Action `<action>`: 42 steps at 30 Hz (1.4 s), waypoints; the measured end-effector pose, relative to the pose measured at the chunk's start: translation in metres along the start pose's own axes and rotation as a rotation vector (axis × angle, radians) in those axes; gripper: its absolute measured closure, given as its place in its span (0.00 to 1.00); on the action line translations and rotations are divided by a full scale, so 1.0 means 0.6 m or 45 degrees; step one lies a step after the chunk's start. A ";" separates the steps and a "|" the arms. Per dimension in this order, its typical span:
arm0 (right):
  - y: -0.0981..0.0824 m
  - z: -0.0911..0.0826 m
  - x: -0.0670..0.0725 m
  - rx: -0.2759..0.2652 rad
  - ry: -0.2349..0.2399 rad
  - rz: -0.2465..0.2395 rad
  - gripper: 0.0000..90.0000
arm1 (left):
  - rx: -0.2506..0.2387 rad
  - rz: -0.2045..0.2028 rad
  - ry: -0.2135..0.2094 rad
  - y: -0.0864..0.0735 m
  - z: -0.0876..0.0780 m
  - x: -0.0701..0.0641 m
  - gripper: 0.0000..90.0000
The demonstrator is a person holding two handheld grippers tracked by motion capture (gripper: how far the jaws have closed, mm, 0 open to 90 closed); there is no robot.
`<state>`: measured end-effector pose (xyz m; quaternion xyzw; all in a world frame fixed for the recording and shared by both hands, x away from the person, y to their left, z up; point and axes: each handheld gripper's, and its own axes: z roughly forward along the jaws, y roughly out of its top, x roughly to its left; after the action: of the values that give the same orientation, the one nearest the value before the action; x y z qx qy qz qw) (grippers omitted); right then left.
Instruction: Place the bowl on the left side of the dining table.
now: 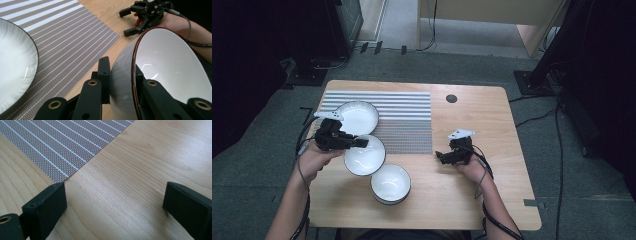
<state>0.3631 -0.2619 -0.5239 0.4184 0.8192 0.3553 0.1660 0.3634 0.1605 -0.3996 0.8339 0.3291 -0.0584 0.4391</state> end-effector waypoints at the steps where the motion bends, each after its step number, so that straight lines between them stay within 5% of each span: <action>1: 0.000 0.000 0.000 0.000 0.000 0.000 0.05 | 0.000 -0.003 0.003 -0.001 0.000 0.002 0.87; 42: 0.000 0.000 0.000 -0.002 0.000 0.004 0.05 | 0.018 -0.087 0.050 -0.021 0.020 0.062 0.86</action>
<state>0.3630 -0.2616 -0.5239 0.4196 0.8183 0.3561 0.1657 0.3870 0.1745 -0.4300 0.8264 0.3654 -0.0593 0.4243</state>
